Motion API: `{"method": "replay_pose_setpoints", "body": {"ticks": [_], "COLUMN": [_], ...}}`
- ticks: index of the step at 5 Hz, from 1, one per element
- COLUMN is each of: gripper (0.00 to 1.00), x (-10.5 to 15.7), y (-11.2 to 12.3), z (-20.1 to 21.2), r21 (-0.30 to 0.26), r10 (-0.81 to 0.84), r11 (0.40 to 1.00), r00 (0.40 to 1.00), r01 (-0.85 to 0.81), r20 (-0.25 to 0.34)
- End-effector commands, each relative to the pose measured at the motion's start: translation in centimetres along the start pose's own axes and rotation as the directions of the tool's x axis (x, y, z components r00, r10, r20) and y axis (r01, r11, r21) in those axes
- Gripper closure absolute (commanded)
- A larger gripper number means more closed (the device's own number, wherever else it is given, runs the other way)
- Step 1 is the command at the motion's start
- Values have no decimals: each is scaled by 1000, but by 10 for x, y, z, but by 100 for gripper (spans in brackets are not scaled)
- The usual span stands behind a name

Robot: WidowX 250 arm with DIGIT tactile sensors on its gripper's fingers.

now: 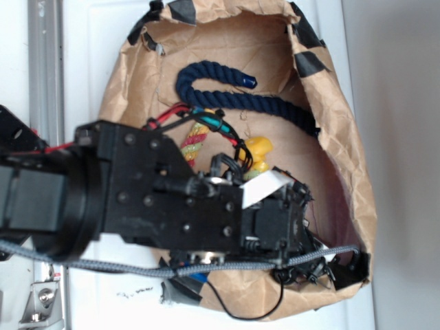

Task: Grab the silver keys.

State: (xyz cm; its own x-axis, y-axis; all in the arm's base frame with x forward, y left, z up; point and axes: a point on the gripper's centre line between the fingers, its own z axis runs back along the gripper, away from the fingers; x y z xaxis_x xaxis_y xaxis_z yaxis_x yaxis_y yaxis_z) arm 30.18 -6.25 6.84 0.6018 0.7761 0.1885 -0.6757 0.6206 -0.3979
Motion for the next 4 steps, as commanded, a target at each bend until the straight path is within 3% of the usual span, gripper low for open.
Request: {"method": "replay_pose_setpoints", "body": {"ticks": [1, 4], "gripper": [0, 0], "x": [-2, -8], "y": [-22, -14], "z": [6, -3], "r21": [-82, -5], "r10": [-16, -53], "r11": [996, 999], "r00": [999, 999], "r01": [20, 53], "r20": [49, -8]}}
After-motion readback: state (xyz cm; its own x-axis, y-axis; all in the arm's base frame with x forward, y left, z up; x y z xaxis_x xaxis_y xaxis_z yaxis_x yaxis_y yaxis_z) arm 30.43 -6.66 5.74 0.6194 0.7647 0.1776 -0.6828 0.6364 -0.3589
